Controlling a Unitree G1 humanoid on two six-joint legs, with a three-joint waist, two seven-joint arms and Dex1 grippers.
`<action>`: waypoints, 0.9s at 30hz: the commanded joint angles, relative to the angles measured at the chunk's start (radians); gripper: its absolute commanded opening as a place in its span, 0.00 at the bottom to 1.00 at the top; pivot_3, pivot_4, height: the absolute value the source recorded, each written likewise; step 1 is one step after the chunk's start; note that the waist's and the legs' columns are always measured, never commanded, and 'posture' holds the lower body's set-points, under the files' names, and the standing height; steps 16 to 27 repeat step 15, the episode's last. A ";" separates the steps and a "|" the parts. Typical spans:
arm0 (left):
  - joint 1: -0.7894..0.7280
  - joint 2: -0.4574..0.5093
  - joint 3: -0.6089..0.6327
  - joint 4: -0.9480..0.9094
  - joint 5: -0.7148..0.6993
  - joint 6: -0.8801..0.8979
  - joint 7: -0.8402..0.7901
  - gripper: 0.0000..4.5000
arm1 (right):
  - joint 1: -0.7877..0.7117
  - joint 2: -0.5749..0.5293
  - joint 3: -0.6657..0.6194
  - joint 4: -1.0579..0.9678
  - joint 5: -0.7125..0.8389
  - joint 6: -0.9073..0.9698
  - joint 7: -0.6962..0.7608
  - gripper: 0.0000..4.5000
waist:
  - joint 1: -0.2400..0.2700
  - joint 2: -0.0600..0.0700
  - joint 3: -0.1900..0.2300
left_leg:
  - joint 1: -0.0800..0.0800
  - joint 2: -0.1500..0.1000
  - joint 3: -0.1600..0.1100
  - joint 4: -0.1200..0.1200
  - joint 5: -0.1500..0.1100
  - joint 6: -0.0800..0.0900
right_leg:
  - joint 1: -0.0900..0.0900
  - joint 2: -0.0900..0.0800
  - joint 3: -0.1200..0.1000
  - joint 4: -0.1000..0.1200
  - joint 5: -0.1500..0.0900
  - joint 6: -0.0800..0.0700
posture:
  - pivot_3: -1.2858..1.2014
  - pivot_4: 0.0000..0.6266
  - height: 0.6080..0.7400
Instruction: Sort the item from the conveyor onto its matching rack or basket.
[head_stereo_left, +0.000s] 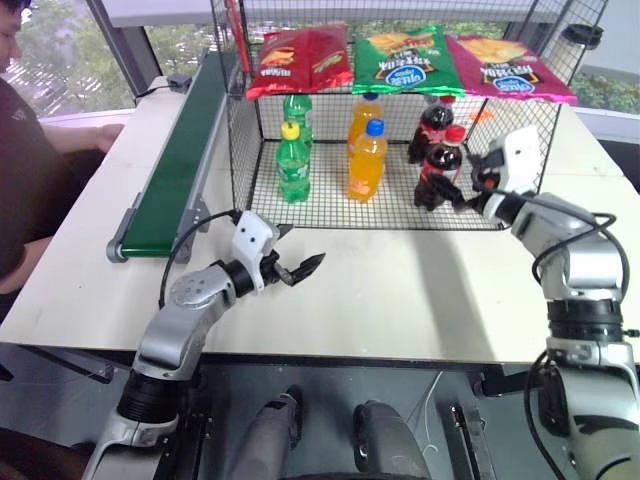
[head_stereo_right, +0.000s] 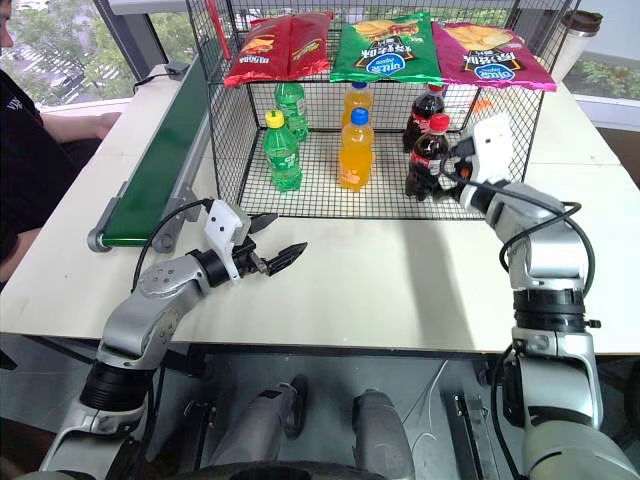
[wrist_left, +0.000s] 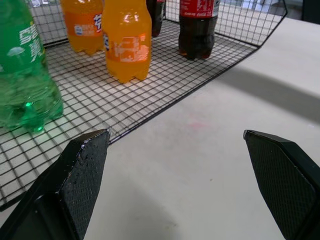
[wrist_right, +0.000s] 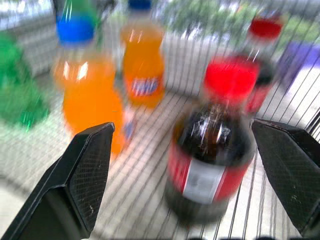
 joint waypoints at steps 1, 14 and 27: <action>0.017 0.000 0.035 -0.013 0.003 -0.028 0.020 1.00 | 0.053 -0.012 -0.009 -0.080 0.038 0.016 0.055 1.00 | 0.000 0.000 0.000 | 0.000 0.000 0.000 0.000 0.000 0.000 | 0.000 0.000 0.000 0.000 0.000 0.000 | 0.52 0.24 0.98; 0.041 -0.039 0.051 0.055 0.052 -0.086 0.096 1.00 | 0.272 0.105 -0.005 -0.271 0.174 0.063 0.083 1.00 | 0.001 0.000 0.000 | 0.001 0.000 -0.001 0.002 -0.002 -0.002 | 0.001 0.000 0.000 0.000 -0.001 -0.003 | 0.52 0.24 0.98; 0.038 -0.039 0.050 0.058 0.056 -0.095 0.096 1.00 | 0.274 0.107 0.001 -0.279 0.175 0.065 0.081 1.00 | 0.001 0.000 0.000 | 0.001 0.000 -0.001 0.002 -0.002 -0.003 | 0.001 0.000 0.000 0.000 -0.002 -0.003 | 0.52 0.24 0.98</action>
